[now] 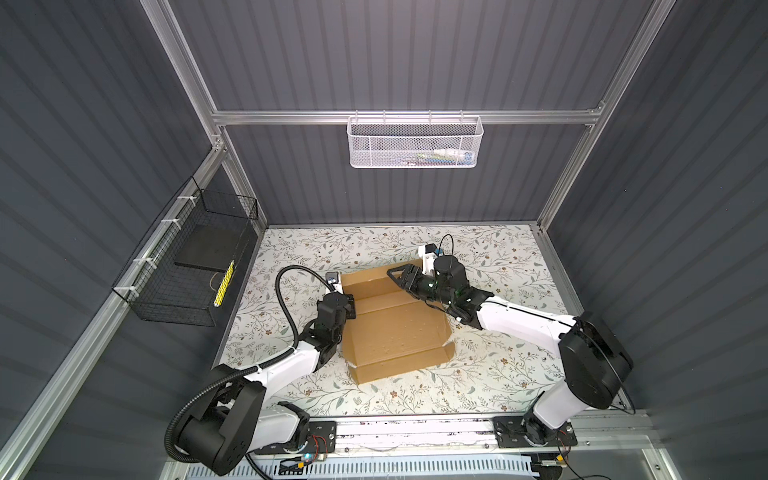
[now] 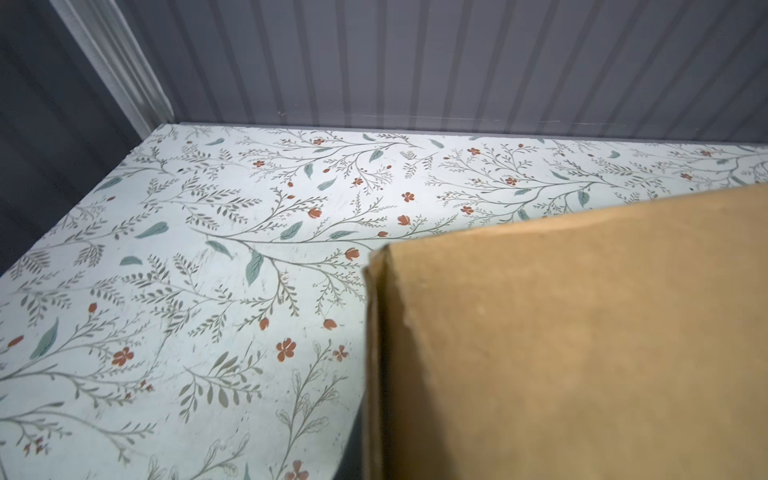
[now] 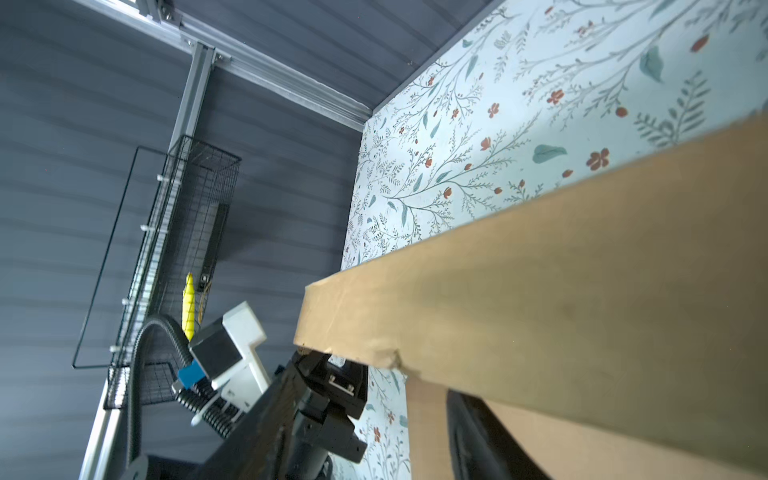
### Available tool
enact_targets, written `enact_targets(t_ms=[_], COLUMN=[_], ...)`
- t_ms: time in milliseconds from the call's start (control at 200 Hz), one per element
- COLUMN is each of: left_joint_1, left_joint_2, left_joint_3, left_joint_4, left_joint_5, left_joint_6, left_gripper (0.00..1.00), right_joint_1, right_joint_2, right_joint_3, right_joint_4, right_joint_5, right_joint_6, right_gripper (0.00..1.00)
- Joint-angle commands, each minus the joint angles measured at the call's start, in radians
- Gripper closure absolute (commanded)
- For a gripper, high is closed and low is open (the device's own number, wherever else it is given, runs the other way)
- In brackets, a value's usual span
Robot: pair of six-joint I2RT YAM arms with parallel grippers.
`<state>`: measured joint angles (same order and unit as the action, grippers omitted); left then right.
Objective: Fold the paper box
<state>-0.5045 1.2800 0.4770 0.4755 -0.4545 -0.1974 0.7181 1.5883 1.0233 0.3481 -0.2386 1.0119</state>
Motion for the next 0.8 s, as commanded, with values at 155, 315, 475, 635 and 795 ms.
enact_targets(t_ms=[155, 315, 475, 635, 795], left_joint_1=[0.000, 0.000, 0.000, -0.001, 0.000], left_joint_2=[0.079, 0.108, 0.133, 0.157, 0.161], left_joint_3=[0.061, 0.054, 0.054, 0.064, 0.068], left_joint_4=[0.063, 0.092, 0.100, 0.103, 0.101], left_joint_5=[0.089, 0.118, 0.126, 0.129, 0.131], left_joint_6=[0.113, 0.115, 0.117, 0.118, 0.116], left_gripper=[1.00, 1.00, 1.00, 1.00, 1.00], right_joint_1=[0.022, 0.032, 0.032, 0.032, 0.030], right_joint_2=[-0.053, -0.018, 0.052, 0.132, 0.183], right_joint_3=[0.083, 0.158, 0.238, 0.305, 0.333], right_joint_4=[-0.184, -0.247, -0.289, -0.300, -0.301], right_joint_5=[-0.031, -0.019, 0.000, -0.005, -0.005], right_joint_6=[-0.202, -0.269, -0.322, -0.342, -0.347], right_gripper=[0.46, 0.55, 0.65, 0.71, 0.75])
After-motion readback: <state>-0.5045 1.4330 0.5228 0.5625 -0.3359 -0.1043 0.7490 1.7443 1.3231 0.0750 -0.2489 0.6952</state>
